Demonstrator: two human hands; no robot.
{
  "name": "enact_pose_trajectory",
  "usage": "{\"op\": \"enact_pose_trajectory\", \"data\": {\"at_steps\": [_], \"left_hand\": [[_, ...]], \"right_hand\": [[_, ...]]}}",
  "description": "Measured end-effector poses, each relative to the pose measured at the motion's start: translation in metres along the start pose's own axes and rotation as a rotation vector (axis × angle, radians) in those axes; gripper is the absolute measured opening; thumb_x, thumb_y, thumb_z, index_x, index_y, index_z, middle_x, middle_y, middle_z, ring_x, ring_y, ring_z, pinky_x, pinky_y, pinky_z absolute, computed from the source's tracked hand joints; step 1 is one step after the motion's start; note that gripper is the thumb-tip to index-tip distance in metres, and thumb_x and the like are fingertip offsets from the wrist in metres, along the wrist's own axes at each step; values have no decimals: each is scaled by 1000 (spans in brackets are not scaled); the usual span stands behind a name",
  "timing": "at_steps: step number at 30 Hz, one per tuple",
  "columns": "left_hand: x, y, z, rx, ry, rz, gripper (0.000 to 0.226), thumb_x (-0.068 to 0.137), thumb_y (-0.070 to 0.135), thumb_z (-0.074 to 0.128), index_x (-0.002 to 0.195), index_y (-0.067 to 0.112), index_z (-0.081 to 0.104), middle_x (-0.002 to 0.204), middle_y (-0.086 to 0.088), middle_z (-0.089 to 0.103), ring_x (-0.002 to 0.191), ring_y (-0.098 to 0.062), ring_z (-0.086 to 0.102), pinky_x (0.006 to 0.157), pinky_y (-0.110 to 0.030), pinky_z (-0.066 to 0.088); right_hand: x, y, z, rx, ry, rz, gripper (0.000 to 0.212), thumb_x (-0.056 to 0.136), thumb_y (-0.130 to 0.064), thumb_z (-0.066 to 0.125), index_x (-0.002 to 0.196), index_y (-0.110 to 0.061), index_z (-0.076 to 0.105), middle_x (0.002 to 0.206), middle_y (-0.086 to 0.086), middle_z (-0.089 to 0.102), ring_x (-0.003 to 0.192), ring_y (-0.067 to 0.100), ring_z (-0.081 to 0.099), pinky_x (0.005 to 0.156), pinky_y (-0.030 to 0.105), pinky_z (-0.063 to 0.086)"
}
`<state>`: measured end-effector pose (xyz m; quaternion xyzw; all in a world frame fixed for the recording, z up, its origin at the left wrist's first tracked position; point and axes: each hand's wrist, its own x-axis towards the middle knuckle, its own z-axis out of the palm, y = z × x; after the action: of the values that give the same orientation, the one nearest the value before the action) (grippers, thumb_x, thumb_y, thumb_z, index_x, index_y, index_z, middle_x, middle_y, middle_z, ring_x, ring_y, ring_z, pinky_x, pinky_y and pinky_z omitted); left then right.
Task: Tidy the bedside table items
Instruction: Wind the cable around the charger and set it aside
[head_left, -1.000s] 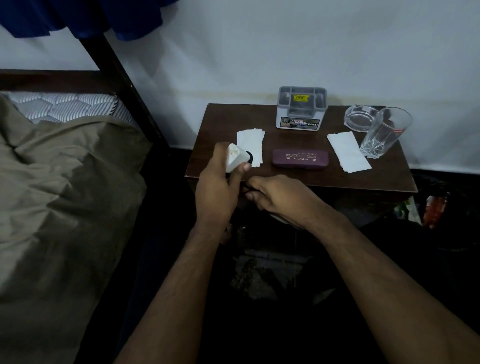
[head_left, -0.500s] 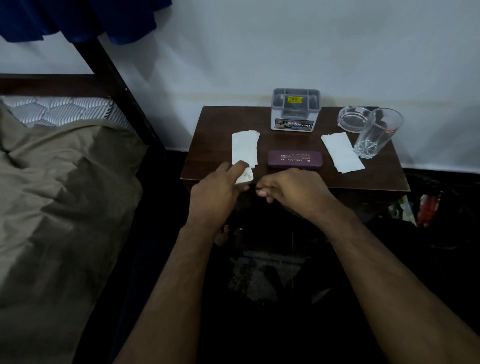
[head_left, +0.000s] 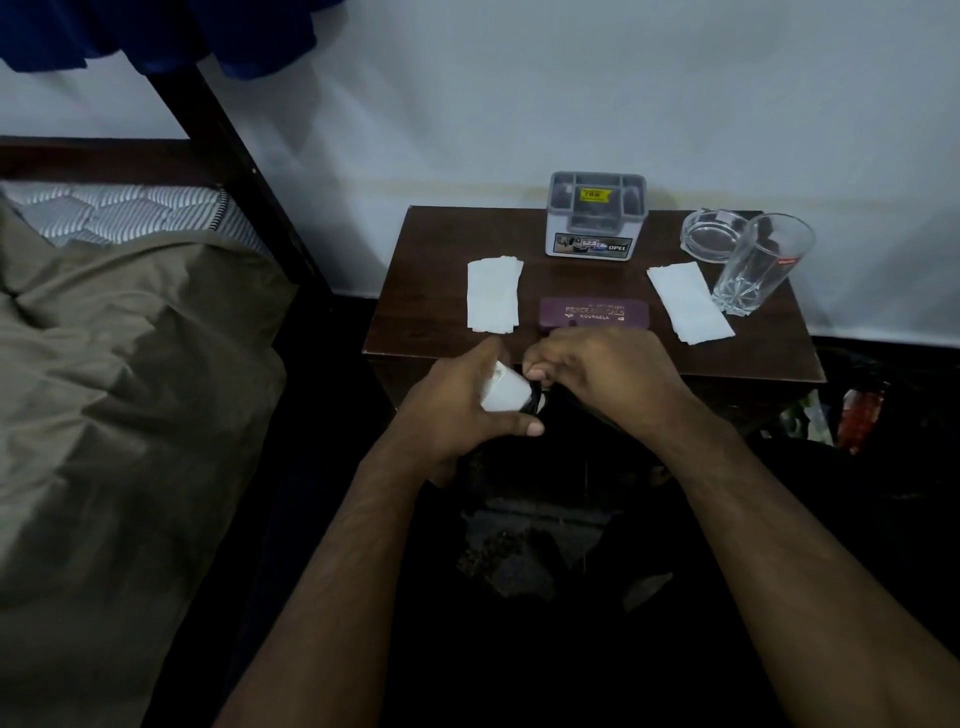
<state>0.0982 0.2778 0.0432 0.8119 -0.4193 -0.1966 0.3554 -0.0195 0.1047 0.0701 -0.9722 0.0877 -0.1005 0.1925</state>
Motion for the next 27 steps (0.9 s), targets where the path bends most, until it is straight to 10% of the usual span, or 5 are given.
{"op": "enact_pose_trajectory", "data": {"at_steps": [7, 20, 27], "left_hand": [[-1, 10, 8, -137, 61, 7, 45, 65, 42, 88, 86, 28, 51, 77, 11, 67, 64, 2, 61, 49, -11, 41], [-2, 3, -19, 512, 463, -118, 47, 65, 53, 73, 94, 34, 40, 78, 16, 52, 80, -27, 68, 63, -30, 36], [1, 8, -17, 385, 783, -226, 46, 69, 48, 74, 97, 32, 40, 90, 11, 63, 69, -16, 50, 56, -26, 30]], "right_hand": [[0, -1, -9, 126, 11, 32, 12, 96, -37, 63, 98, -34, 75, 93, -14, 74, 88, 9, 69, 75, 33, 53], [1, 12, 10, 411, -507, 68, 2, 92, -23, 70, 92, -25, 69, 78, -8, 75, 73, 3, 68, 76, 30, 50], [6, 15, 11, 145, -309, 201, 6, 88, -27, 70, 90, -28, 64, 88, -12, 70, 86, 11, 66, 86, 42, 56]]}}
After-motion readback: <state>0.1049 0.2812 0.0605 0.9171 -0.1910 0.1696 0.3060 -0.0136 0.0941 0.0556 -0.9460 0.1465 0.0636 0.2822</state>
